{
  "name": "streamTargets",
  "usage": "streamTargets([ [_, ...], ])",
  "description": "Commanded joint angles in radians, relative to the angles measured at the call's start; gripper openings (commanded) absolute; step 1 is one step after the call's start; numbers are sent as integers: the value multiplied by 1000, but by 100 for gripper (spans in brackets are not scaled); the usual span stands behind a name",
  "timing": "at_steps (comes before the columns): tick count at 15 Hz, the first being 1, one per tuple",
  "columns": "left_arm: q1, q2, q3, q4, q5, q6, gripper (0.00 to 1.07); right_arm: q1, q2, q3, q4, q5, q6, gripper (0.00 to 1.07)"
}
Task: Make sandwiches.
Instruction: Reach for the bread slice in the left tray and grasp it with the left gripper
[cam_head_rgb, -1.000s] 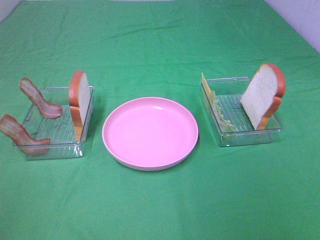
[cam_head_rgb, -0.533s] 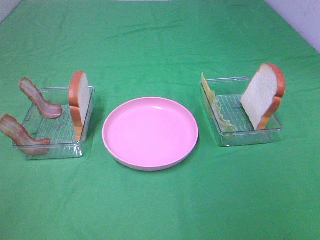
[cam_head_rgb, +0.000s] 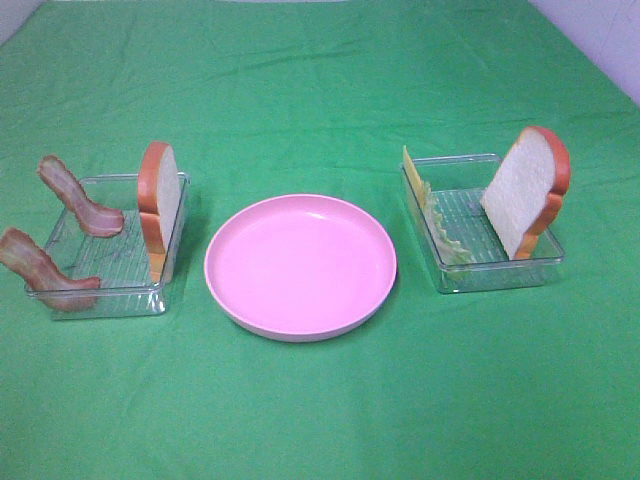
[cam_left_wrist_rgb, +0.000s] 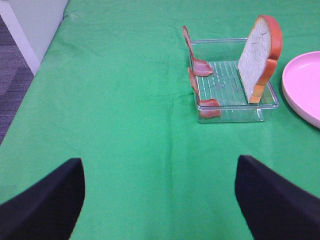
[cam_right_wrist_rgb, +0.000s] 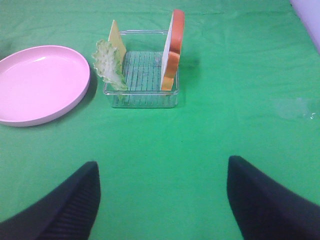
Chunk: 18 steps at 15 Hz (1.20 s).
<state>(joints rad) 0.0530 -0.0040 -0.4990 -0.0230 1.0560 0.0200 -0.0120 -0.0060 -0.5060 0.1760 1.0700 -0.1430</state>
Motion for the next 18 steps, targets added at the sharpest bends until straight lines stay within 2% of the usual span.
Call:
streamTargets([
  [1, 1, -23, 1, -7, -11, 0, 78, -7, -14, 1, -2, -7, -2, 68],
  [4, 1, 1, -19, -5, -36, 1, 78, -7, -14, 1, -2, -7, -2, 68],
  [7, 1, 123, -92, -7, -128, 0, 78, -7, -14, 1, -2, -7, -2, 68],
  [9, 1, 324, -167, -30, -176, -30, 78, -7, -14, 1, -2, -7, -2, 68],
  [13, 1, 735, -348, -170, -183, -20, 78, -7, -14, 1, -2, -7, -2, 68],
  [14, 1, 832, -403, -195, -152, -20, 78, -7, -14, 1, -2, -7, -2, 68],
  [18, -2, 1156, -635, -198, 19, -20, 78, -7, -14, 1, -2, -7, -2, 68],
])
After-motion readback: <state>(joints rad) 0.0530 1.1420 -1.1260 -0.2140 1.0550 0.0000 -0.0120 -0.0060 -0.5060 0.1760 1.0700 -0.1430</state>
